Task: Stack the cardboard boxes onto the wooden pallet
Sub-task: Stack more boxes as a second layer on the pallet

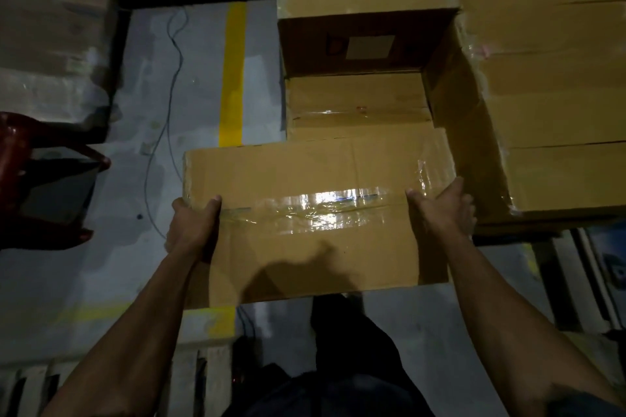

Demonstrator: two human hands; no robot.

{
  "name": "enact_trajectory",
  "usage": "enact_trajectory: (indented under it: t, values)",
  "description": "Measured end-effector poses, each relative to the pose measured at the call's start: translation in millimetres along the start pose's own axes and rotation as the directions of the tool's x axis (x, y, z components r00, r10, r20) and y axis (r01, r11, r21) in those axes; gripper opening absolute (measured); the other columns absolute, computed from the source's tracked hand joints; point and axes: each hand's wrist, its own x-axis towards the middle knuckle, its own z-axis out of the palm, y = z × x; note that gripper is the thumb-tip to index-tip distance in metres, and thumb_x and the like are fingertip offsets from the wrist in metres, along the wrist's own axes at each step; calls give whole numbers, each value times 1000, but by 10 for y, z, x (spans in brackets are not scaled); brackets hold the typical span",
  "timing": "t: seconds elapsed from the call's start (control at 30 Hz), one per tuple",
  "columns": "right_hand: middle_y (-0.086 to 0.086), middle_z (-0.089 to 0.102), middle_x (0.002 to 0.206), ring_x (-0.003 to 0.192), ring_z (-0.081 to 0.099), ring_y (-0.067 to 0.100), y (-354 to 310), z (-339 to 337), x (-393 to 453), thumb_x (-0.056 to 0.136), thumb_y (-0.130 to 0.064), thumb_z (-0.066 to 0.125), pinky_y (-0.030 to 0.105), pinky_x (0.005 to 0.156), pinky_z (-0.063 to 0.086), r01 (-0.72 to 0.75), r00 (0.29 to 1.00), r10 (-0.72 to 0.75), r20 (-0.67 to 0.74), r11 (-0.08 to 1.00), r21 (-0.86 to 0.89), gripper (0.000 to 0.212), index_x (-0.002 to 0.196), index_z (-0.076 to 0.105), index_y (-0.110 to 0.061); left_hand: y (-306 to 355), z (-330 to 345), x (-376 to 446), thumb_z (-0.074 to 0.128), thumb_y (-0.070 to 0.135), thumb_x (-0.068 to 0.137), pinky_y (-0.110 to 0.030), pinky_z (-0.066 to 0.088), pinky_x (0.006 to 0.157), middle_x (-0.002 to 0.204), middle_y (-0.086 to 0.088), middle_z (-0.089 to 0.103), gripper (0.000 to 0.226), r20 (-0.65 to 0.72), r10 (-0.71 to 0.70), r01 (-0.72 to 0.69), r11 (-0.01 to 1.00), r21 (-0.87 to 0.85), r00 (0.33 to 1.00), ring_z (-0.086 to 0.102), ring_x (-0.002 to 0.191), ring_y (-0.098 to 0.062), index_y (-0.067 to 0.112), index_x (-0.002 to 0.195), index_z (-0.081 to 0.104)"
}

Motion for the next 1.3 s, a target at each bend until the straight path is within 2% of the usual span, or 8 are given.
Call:
enact_trajectory:
  t: [0.3,0.47,0.67,0.8,0.9,1.1,1.2,1.3]
  values:
    - [25,37,150,137,37,45,-439,182,904,76,-63,75,54,112,32,-1,1000,2,23,999,-44,108,155,19,-15,519,463,655,56,71,78,-62,35,107,152,-15,39,102,66,56,-57,998,14,996,45,130,-45,26,154,3]
    - [25,28,155,141,30,45,-492,382,1071,83,-57,72,53,115,29,-7,994,18,112,995,-99,107,158,9,-15,437,622,912,62,72,63,-62,41,104,147,-15,43,113,180,47,-39,998,-50,983,49,126,-42,27,152,9]
    - [24,17,161,147,19,43,-591,469,1079,88,-62,63,51,119,18,-2,991,30,129,977,-212,108,159,-1,-14,377,652,1082,71,61,70,-61,43,103,145,-19,43,109,225,41,-34,999,-36,973,49,125,-43,23,151,9]
    - [22,3,165,152,4,39,-628,518,867,96,-60,50,50,122,6,15,995,17,102,953,-301,92,159,4,-12,392,626,1110,73,42,85,-58,43,103,144,-22,41,91,209,58,-72,996,56,976,47,125,-45,13,150,16]
    - [21,3,165,153,3,37,-673,606,595,98,-52,47,51,121,5,0,997,26,73,941,-339,78,157,15,-12,444,535,1188,77,42,81,-57,42,103,146,-22,36,94,209,192,-231,956,180,959,41,130,-43,7,148,22]
    - [19,15,162,149,12,35,-846,1052,-237,96,-47,52,49,120,9,-161,986,165,5,965,-205,67,149,29,-14,798,411,1563,67,46,84,-52,27,116,160,-21,18,96,355,471,-589,673,448,808,19,146,-39,6,155,15]
    - [19,13,163,150,11,35,-1006,1354,-746,96,-48,52,49,121,11,-314,949,312,-32,943,-108,69,151,27,-14,1039,388,1818,55,54,86,-48,22,116,158,-22,23,92,551,546,-776,449,444,631,20,146,-39,2,154,20]
    - [16,4,166,153,4,33,-1206,1591,-1165,98,-49,51,48,121,14,-427,904,426,-33,904,-27,76,157,20,-15,1286,417,1997,47,58,79,-48,33,107,147,-22,41,90,705,550,-894,262,364,448,35,135,-40,1,147,31]
